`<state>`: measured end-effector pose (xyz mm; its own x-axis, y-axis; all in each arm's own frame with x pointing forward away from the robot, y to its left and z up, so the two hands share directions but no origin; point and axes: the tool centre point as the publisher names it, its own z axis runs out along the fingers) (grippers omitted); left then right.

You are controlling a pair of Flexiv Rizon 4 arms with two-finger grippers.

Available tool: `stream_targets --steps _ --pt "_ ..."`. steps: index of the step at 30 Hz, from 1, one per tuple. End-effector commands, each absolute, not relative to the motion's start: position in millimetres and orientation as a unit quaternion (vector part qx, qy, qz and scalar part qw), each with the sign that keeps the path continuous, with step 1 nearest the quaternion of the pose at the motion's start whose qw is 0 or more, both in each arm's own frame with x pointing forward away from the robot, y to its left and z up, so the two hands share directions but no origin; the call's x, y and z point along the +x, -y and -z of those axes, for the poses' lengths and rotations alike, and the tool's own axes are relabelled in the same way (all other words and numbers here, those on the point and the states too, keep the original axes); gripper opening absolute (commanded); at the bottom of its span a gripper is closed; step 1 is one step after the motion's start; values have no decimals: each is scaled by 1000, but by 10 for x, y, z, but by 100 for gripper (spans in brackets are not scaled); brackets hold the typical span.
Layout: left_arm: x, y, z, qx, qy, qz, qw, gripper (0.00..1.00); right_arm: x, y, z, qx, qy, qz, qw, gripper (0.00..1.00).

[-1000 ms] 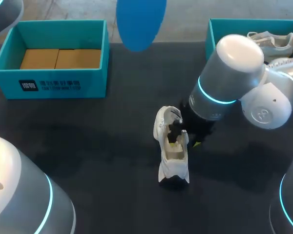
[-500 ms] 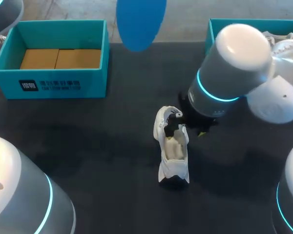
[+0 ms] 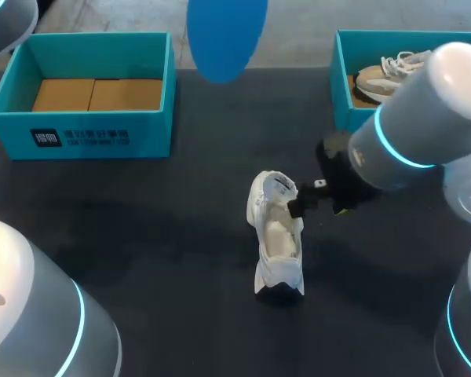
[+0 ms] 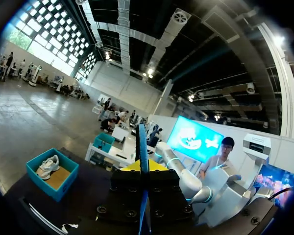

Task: Take the shoe out of the shoebox, open the shoe tongue, remove and reinsert the insole, then place the shoe into the shoebox

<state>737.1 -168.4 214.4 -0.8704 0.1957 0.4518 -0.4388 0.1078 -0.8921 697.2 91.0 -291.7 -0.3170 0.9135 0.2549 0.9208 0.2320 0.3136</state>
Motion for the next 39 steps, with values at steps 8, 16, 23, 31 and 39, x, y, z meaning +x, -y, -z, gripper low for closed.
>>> stream_targets --steps 8,16,23,31,39 --pt "7375 1688 -2149 86 706 -661 239 0 7001 -640 2725 -514 805 272 116 100" --pt "7375 1688 -2149 86 706 -661 239 0 7001 -640 2725 -514 805 272 116 100" --pt "7375 1688 -2149 86 706 -661 239 0 7001 -640 2725 -514 805 272 116 100" --pt "7375 1688 -2149 86 706 -661 239 0 6984 -516 2477 -559 735 354 147 100" --pt "7375 1688 -2149 86 706 -661 239 0 6894 -461 2216 -595 668 407 183 100"
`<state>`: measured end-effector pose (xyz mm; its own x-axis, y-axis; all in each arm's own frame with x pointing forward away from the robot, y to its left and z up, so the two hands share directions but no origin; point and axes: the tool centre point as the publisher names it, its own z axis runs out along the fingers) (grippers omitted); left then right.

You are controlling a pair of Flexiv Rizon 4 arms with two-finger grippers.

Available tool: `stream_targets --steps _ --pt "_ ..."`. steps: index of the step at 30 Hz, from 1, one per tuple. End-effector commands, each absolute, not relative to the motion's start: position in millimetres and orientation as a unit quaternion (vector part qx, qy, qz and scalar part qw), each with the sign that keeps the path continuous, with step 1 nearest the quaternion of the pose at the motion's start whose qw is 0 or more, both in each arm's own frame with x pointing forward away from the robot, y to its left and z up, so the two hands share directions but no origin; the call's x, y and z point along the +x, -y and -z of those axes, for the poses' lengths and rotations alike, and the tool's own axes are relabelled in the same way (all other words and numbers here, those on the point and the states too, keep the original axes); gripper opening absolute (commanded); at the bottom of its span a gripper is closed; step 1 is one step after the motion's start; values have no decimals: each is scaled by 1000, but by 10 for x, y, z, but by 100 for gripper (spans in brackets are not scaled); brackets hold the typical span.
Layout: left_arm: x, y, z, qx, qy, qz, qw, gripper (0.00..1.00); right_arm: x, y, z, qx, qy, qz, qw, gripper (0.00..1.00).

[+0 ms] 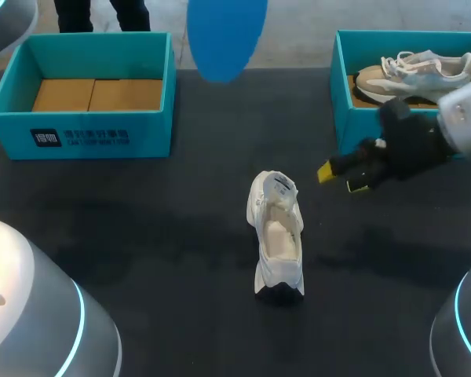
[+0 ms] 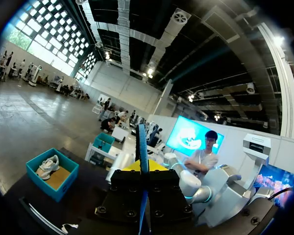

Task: Take the shoe out of the shoebox, open the shoe tongue, remove and reinsert the insole, then place the shoe into the shoebox

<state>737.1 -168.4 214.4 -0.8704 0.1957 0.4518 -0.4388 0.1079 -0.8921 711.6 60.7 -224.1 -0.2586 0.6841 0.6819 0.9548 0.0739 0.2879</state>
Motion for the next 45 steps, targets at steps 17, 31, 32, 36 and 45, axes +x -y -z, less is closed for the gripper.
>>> stream_targets --steps 17,31,32,36,45 --pt "7375 1688 -2149 86 706 -661 239 0 7071 -652 1952 -595 600 477 243 100" --pt "7375 1688 -2149 86 706 -661 239 0 7369 -804 1913 -566 592 491 296 100" --pt "7375 1688 -2149 86 706 -661 239 0 7387 -809 1907 -566 593 491 296 100" --pt "7375 1688 -2149 86 706 -661 239 0 7463 -798 1885 -560 589 495 306 100" --pt "7375 1688 -2149 86 706 -661 239 0 7588 -763 1802 -538 573 509 350 100"
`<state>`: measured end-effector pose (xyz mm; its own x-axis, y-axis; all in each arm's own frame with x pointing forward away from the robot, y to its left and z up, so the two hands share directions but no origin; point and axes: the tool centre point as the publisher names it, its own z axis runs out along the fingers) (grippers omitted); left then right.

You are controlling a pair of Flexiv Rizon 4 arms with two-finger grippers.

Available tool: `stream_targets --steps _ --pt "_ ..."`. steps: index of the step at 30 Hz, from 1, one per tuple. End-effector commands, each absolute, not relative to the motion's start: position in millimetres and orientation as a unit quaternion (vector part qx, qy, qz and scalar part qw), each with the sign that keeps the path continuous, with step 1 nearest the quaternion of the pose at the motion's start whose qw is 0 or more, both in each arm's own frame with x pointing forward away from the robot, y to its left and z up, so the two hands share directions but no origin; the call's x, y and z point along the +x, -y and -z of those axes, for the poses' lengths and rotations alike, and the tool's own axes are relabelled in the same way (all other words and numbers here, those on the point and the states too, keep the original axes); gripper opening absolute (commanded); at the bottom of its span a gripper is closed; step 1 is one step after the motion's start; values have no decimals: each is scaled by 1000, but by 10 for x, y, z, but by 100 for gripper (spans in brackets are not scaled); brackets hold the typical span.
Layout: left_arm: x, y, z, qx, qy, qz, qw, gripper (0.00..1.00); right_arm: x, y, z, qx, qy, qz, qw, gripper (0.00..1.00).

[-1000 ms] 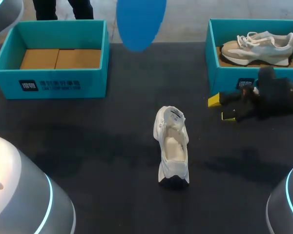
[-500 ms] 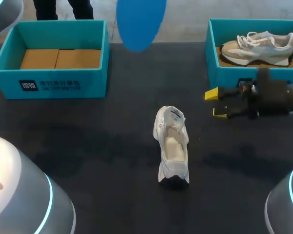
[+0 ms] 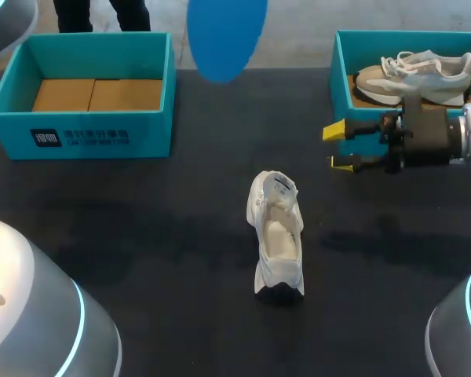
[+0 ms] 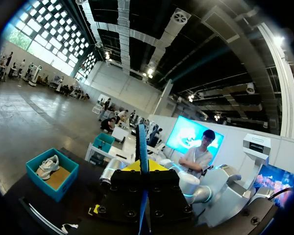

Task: Take the shoe out of the shoebox, open the shoe tongue, remove and reinsert the insole, then place the shoe into the shoebox

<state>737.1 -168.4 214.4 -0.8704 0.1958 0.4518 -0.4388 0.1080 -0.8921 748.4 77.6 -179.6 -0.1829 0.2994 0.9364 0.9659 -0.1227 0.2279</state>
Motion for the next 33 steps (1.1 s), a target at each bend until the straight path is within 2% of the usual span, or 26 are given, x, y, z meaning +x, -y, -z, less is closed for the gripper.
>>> stream_targets --steps 1,20,33 --pt "7375 1688 -2149 86 706 -661 239 0 7588 -763 1802 -538 573 509 350 100" --pt "7411 1715 -2131 60 704 -667 236 0 7588 -763 1802 -538 573 509 350 100" --pt "7666 1694 -1854 -57 667 -734 112 0 7588 -763 1802 -538 573 509 350 100"
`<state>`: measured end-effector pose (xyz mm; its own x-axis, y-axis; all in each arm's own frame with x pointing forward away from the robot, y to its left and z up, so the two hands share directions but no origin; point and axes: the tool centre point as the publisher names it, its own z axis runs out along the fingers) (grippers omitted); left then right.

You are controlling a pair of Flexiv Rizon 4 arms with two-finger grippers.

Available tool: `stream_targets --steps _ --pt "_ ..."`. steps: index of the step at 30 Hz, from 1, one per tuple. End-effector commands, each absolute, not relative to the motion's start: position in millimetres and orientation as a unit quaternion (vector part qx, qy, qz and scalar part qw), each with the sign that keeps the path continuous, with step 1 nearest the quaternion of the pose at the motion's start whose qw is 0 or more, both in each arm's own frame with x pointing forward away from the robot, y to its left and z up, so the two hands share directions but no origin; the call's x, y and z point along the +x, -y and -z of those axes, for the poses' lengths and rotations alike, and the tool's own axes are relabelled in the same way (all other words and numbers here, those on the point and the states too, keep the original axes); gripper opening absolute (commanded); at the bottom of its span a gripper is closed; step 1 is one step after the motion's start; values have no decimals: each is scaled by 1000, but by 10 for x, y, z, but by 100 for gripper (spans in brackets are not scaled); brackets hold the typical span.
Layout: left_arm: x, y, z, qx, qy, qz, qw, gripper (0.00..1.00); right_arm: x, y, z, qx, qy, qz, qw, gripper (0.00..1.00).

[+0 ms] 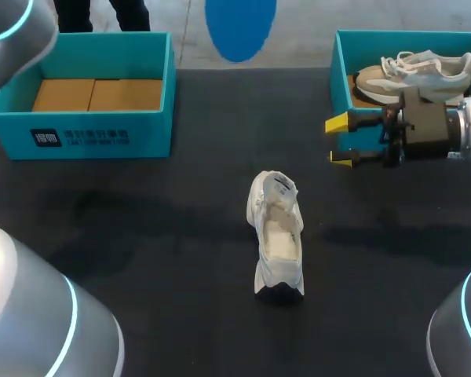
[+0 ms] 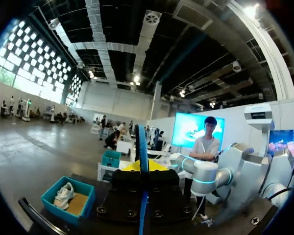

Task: Take the shoe out of the shoebox, open the shoe tongue, remove and reinsert the insole, then place the shoe into the shoebox

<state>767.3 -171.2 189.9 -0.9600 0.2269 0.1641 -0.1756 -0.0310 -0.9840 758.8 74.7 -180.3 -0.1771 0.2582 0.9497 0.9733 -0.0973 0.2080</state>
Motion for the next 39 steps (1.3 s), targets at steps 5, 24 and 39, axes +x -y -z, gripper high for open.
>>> stream_targets --steps 5,24,39 --pt "7648 1664 -1867 -155 666 -729 20 0 7588 -763 1802 -538 573 509 350 100" --pt "7663 1531 -1614 -307 668 -661 -148 0 7588 -763 1802 -538 573 509 350 100" --pt "7553 1518 -1489 -365 653 -636 -187 0 7588 -763 1802 -538 573 509 350 100"
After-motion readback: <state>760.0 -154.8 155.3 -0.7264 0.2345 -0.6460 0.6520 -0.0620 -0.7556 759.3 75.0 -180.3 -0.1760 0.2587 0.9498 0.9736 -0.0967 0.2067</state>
